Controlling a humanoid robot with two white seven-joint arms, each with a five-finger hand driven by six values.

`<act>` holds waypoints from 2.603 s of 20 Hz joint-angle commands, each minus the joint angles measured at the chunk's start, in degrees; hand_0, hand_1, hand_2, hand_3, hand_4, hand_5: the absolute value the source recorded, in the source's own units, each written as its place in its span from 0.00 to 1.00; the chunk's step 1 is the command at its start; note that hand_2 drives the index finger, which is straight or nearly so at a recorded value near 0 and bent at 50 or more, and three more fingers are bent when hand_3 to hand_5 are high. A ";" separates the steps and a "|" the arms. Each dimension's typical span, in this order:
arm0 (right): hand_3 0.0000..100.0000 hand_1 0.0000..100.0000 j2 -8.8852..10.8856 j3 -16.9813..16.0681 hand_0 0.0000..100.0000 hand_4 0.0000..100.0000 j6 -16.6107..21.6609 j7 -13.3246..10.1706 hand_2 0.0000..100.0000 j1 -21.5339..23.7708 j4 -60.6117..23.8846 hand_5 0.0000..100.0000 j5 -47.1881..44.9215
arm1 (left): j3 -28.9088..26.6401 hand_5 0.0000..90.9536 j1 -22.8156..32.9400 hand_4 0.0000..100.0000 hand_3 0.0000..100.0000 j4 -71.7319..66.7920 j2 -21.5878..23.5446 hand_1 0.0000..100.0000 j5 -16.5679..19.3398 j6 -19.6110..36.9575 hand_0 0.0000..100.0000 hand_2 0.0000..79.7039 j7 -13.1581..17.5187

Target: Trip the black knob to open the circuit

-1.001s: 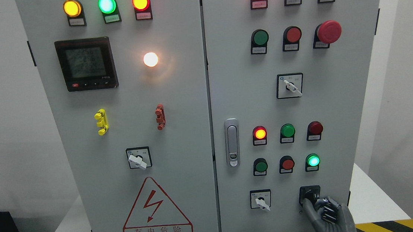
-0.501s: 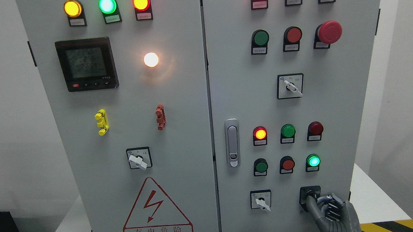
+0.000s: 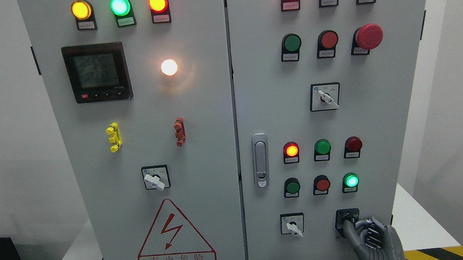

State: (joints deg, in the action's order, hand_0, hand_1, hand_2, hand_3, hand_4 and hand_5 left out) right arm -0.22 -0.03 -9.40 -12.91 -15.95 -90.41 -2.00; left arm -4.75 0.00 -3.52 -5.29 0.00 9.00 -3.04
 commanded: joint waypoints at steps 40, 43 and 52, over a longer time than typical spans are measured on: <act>0.95 0.79 -0.84 1.79 0.50 0.97 -0.62 1.66 0.61 0.04 1.02 0.98 3.23 | 0.00 0.00 -0.44 0.00 0.00 0.00 0.01 0.39 1.93 -0.03 0.12 0.00 -0.03; 0.95 0.80 -0.84 1.61 0.50 0.97 -0.35 1.66 0.61 -0.04 1.02 0.98 4.02 | 0.00 0.00 -0.44 0.00 0.00 0.00 0.01 0.39 1.85 -0.03 0.12 0.00 -0.03; 0.94 0.80 -0.84 1.43 0.50 0.97 -0.09 1.66 0.61 -0.13 1.03 0.98 6.48 | 0.00 0.00 -0.44 0.00 0.00 0.00 0.01 0.39 1.85 -0.03 0.12 0.00 -0.03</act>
State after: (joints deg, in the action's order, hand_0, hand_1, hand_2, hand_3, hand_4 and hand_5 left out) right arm 0.00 0.00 -9.67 -11.24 -16.02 -89.37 3.28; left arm -4.75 0.00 -3.52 -5.29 0.00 9.00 -3.04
